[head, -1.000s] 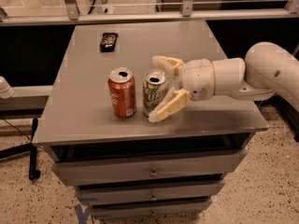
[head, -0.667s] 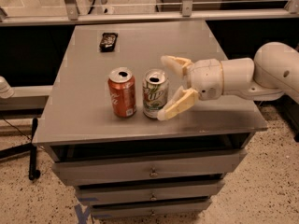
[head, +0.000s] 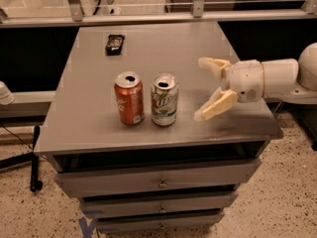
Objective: Move 7up can near coke can
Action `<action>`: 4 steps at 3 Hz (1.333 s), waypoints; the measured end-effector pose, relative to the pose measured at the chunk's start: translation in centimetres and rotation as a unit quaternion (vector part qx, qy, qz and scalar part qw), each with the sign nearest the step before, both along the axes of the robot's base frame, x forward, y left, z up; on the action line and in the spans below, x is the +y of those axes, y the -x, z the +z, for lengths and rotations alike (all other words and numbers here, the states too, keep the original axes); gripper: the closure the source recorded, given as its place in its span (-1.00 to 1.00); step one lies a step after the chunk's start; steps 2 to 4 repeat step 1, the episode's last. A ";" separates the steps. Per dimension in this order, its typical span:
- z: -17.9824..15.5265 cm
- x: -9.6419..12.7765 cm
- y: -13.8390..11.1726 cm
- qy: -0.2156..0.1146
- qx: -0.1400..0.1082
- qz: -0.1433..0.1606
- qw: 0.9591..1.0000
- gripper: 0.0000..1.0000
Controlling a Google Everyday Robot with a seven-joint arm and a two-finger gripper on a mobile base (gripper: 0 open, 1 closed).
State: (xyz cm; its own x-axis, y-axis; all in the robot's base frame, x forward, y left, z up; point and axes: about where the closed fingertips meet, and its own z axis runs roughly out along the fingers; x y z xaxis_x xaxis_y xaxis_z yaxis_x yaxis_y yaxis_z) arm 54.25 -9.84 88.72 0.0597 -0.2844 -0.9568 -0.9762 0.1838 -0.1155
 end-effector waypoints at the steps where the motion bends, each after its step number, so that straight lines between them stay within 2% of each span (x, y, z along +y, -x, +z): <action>1: 0.1 -0.5 -0.2 0.002 -0.001 -0.005 1.000 -1.00; 4: 0.1 -0.5 -0.2 0.002 -0.001 -0.005 1.000 -1.00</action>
Offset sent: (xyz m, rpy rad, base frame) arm 0.0000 0.0000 0.0000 0.0000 0.0000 0.0000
